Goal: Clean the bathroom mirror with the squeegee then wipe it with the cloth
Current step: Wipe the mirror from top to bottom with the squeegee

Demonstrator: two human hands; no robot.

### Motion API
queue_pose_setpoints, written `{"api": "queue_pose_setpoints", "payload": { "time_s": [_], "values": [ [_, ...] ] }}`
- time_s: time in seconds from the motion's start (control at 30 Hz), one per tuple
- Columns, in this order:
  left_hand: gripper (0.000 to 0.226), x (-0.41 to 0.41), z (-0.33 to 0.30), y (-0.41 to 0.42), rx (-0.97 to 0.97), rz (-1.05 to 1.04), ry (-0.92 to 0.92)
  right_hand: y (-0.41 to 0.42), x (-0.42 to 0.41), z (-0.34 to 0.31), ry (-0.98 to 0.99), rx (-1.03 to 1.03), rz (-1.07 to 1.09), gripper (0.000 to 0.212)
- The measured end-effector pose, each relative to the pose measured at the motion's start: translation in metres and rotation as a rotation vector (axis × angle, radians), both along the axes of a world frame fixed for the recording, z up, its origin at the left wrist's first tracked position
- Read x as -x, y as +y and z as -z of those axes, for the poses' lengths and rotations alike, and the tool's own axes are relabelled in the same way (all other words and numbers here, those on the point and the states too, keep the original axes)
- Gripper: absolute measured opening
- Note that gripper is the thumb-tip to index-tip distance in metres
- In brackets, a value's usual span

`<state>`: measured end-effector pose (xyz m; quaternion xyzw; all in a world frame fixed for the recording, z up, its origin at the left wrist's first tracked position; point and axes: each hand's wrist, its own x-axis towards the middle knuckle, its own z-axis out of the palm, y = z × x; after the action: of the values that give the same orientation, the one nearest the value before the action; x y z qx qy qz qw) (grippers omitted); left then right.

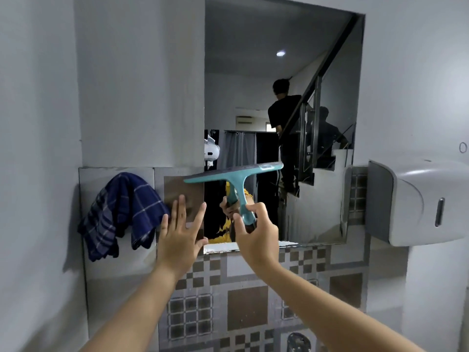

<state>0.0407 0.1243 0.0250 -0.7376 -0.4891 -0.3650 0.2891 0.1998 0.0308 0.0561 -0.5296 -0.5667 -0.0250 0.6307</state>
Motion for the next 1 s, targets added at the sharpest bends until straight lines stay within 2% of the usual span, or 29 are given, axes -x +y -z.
{"api": "queue_pose_setpoints", "payload": {
  "time_s": [0.37,1.0],
  "values": [
    [0.089,0.003,0.0,0.003,-0.008,0.031,0.01,-0.006,-0.075,-0.027,-0.361,-0.079,0.151,0.03],
    [0.087,0.001,0.003,0.009,-0.011,-0.045,0.051,-0.011,-0.18,-0.024,-0.523,-0.104,0.185,0.032]
  ]
}}
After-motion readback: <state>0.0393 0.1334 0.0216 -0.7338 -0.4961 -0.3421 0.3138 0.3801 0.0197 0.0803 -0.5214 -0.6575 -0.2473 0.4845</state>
